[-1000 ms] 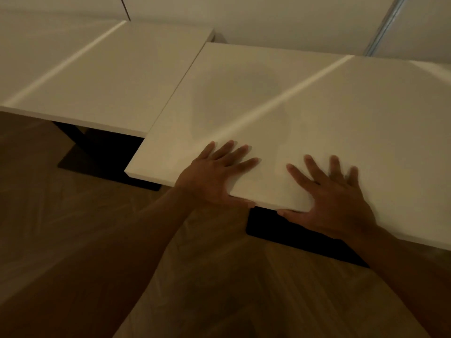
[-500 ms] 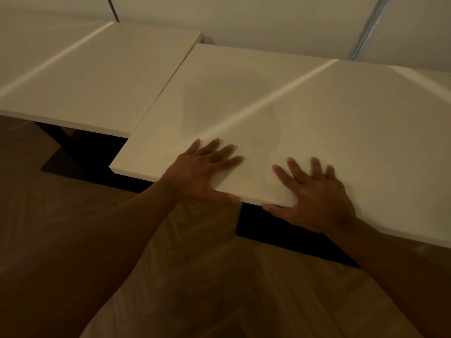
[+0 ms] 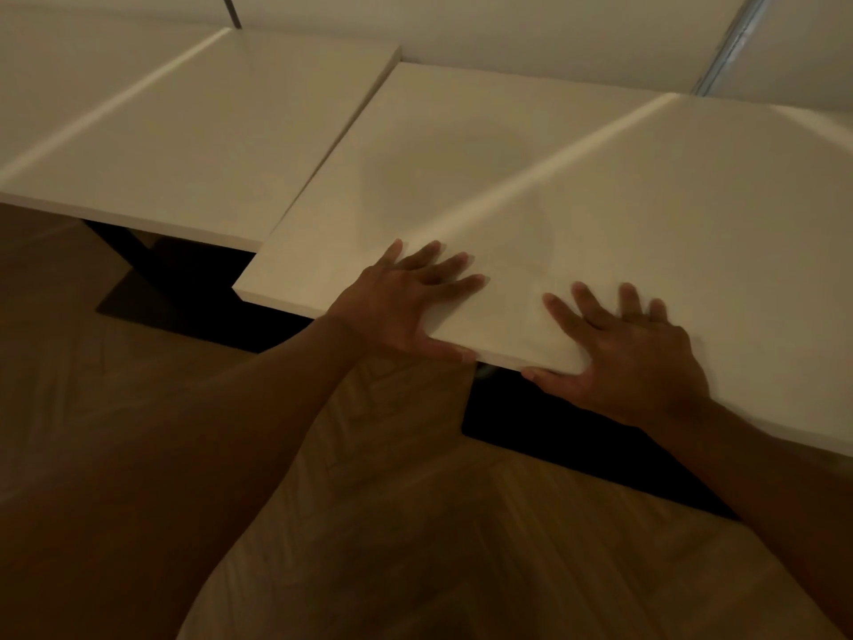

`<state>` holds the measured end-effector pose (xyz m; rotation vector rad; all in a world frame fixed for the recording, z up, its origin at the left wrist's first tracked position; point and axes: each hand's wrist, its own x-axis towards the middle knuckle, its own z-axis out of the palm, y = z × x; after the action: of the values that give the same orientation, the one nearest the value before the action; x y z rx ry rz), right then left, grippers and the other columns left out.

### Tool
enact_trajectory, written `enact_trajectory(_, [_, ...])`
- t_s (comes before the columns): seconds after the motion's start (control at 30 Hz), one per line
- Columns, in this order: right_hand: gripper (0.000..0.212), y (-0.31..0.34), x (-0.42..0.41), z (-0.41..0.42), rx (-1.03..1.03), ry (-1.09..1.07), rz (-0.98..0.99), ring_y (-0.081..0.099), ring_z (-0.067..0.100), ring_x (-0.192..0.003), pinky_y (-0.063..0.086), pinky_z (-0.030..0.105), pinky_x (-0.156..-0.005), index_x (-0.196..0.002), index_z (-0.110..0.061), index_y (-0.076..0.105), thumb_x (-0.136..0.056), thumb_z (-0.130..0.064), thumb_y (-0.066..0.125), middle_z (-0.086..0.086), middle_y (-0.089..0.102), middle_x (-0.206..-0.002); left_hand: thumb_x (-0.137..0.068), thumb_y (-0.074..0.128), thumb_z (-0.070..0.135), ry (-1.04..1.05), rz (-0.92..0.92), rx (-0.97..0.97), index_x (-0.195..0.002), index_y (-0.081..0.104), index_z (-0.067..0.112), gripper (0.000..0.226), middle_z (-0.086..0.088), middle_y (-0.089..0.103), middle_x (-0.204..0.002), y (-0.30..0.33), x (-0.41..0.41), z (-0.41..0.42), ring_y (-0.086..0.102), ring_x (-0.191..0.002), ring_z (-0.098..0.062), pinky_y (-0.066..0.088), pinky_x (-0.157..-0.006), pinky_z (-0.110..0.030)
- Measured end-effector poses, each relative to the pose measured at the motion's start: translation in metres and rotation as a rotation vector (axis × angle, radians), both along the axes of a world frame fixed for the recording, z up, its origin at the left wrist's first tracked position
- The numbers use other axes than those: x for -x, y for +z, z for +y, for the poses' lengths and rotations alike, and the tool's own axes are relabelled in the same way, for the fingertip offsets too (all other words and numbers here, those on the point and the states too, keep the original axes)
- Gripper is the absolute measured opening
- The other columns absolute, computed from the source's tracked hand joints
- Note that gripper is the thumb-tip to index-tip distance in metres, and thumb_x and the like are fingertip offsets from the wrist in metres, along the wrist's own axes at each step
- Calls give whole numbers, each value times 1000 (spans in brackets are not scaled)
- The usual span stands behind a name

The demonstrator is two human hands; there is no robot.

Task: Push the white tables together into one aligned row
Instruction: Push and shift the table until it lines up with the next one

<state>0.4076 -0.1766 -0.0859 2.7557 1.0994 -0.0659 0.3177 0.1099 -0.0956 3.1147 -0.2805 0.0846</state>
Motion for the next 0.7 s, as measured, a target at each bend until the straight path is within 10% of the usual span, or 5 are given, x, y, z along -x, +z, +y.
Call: enact_trajectory(0.7, [94,-2,2,-23,-246,52,40,18,36,-150,17,56,-120,-154,-38,23,-78,-92,19,-4,24,-164,-77,24,96,69,151,5,-157,-10,47,99,10,-17,-168,3,-2,-75,-18,-154,-22,-5,-121,-61])
